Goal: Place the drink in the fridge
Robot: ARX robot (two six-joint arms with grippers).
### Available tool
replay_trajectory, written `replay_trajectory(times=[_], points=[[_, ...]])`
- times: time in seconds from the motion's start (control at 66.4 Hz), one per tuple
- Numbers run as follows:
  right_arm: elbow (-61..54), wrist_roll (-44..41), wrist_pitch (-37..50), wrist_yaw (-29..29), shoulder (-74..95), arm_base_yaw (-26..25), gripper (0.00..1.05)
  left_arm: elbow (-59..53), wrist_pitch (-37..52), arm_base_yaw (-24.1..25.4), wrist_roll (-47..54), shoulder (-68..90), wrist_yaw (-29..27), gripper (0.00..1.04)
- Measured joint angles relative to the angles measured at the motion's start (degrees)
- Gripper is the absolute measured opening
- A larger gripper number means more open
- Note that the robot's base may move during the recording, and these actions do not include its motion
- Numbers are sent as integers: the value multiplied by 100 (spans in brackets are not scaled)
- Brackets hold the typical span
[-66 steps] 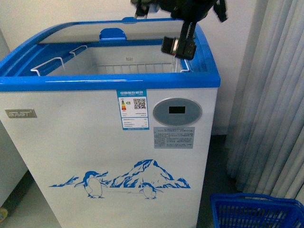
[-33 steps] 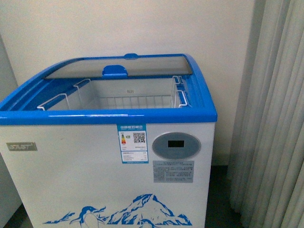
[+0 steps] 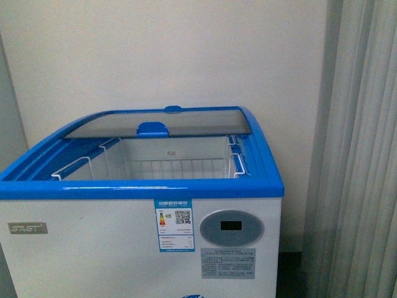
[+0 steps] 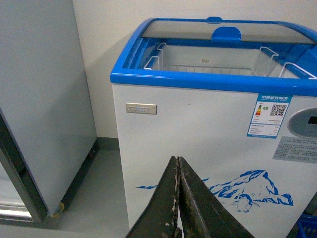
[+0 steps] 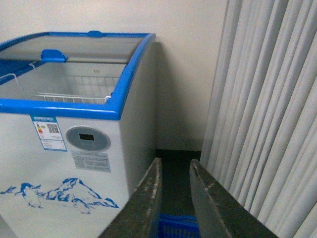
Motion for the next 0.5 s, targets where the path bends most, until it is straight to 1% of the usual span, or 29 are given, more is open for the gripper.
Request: replay_trajectory(times=[0.075,0.241,0.497], points=[[-223,-7,105,-13,-168,2,2,0,0,0,0,2,2,3],[-699,15,256,-13,-404,0,3,0,0,0,0,2,2,3],[-1132,15,404,-15,-713,0,3,0,0,0,0,0,2,3]])
